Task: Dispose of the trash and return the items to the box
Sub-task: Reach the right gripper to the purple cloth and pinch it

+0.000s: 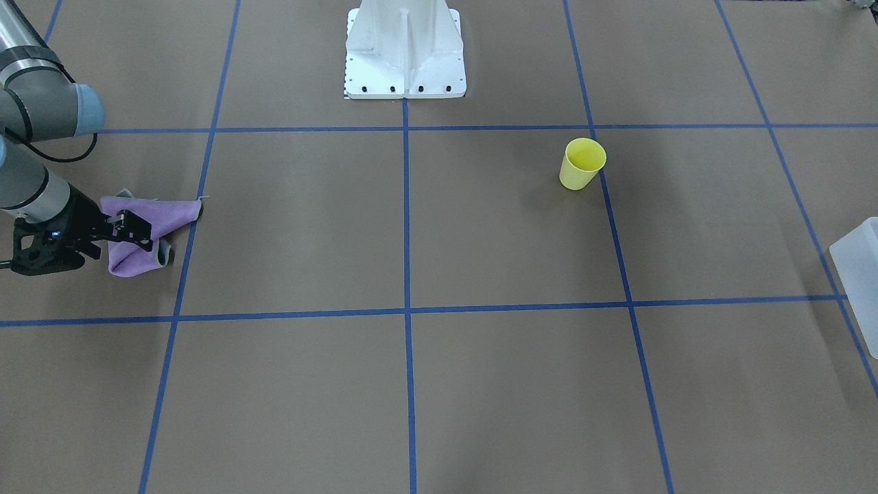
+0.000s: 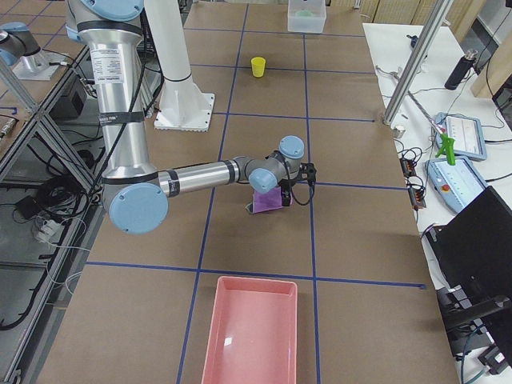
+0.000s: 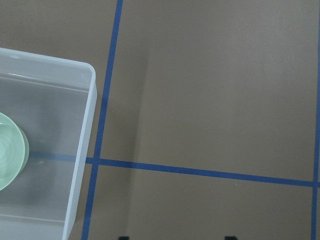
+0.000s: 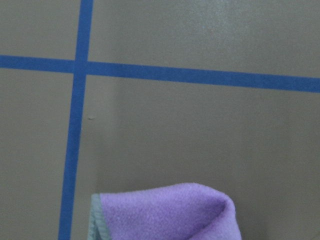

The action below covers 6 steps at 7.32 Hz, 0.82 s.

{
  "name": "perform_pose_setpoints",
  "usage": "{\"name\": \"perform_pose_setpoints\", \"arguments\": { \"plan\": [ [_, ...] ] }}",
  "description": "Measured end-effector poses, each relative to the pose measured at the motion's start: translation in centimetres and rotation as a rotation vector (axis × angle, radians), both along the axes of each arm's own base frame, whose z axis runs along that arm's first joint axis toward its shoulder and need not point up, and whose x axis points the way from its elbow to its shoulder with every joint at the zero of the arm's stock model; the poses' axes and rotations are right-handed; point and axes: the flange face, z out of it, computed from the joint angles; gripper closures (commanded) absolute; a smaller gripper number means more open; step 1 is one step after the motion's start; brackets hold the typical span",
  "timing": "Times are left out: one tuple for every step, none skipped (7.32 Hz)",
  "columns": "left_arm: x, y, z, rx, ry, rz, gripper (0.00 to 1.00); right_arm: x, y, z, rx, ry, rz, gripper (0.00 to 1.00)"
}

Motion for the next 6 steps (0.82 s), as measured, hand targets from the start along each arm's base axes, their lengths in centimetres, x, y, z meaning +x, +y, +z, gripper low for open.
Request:
{"name": "perform_pose_setpoints", "arguments": {
  "plan": [
    [0.0, 0.03, 0.04, -0.001, 0.0, 0.0, 0.29, 0.05, 0.14, 0.21, -0.003, 0.002, 0.0, 0.72],
    [-0.01, 0.08, -0.09, 0.001, 0.0, -0.001, 0.29, 0.17, 0.3, 0.48, -0.007, 0.005, 0.0, 0.85],
    [-0.02, 0.3, -0.35, 0.004, 0.001, -0.002, 0.29, 0.31, 0.48, 0.78, -0.011, 0.009, 0.0, 0.97],
    [-0.04, 0.63, -0.5, 0.006, 0.001, -0.003, 0.29, 0.42, 0.63, 1.0, -0.015, 0.011, 0.0, 1.0],
    [-0.05, 0.8, -0.49, 0.006, 0.001, -0.004, 0.29, 0.47, 0.69, 1.11, -0.016, 0.012, -0.001, 1.0],
    [-0.05, 0.86, -0.43, 0.004, 0.001, -0.004, 0.29, 0.5, 0.69, 1.03, -0.015, 0.011, -0.001, 1.0]
  ]
}}
